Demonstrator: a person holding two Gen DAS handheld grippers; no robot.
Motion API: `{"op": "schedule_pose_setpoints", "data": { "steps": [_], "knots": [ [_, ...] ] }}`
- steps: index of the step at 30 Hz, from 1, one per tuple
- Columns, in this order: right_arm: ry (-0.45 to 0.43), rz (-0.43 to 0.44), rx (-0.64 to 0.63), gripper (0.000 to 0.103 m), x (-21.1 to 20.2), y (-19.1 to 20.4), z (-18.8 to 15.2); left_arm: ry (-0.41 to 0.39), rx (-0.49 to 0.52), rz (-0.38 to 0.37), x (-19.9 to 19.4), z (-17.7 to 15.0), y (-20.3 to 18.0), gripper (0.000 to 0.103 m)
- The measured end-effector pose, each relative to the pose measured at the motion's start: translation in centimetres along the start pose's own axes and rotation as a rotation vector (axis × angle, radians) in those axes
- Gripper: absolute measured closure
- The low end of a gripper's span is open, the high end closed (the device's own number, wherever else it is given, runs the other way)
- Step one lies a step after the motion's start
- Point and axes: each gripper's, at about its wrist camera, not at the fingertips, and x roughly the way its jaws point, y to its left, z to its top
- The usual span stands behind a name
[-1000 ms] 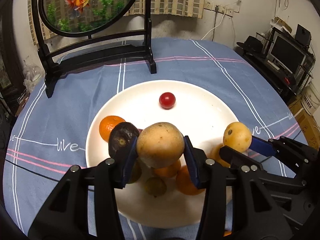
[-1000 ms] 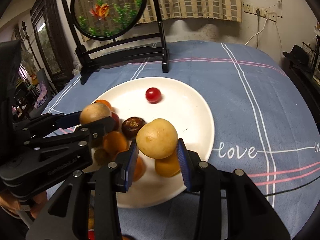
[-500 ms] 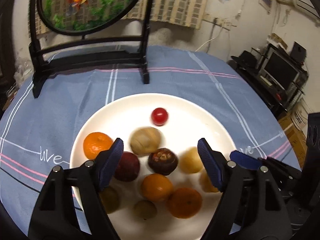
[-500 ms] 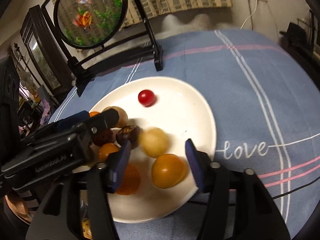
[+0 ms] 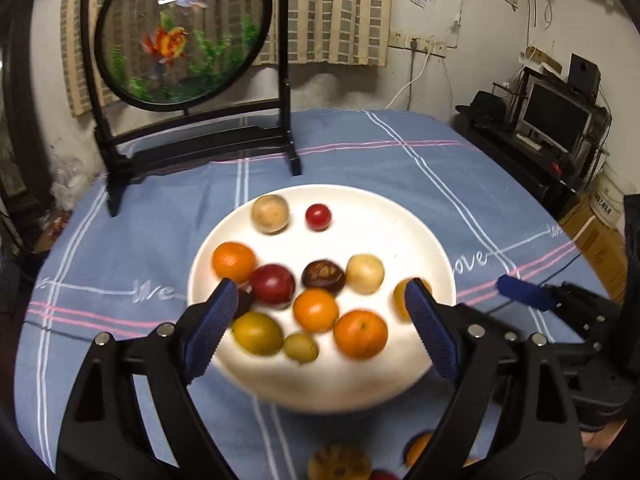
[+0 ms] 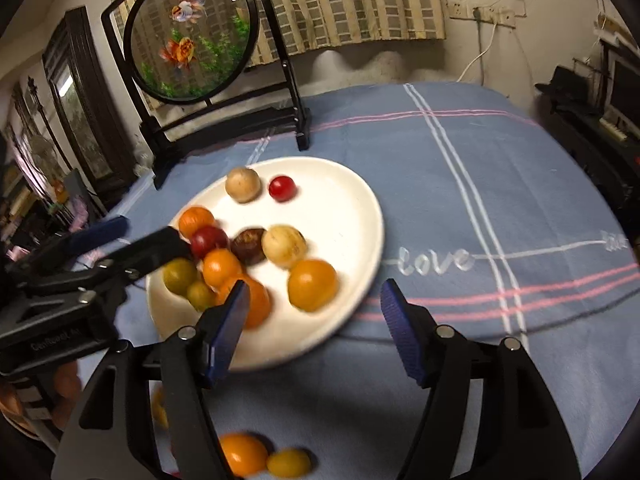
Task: Organize fruits
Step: 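Withdraw both tools from the plate toward the remaining fruit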
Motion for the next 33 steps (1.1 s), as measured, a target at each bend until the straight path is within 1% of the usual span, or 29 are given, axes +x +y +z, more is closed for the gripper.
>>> {"op": "schedule_pose_setpoints", "data": {
  "steps": [4,9,17,23,28,33],
  "knots": [
    [0.009,-0.016,-0.015,0.035,-1.4,0.2,-1.5,0.009,-0.04,0.001,-1.8,-1.8,0.4,0.016],
    [0.008,-0.016,-0.007,0.034,-3.4,0.4,-3.4,0.003,-0.031,0.033,-4.4,-3.9,0.3,0.013],
    [0.014,-0.007,0.002,0.034,-5.9,0.8,-6.7,-0.005,-0.054,0.031,-7.9,-6.8,0.5,0.011],
    [0.016,0.001,0.016,0.034,-7.5,1.0,-8.9,0.006,-0.058,0.032,-9.2,-8.6,0.3,0.009],
    [0.022,0.003,0.024,0.034,-8.5,0.6,-10.8,0.016,-0.052,0.046,-9.9,-10.8,0.4,0.008],
    [0.045,0.014,0.038,0.034,-8.7,0.3,-12.2,0.048,-0.075,0.073,-10.1,-13.0,1.2,0.008]
  ]
}}
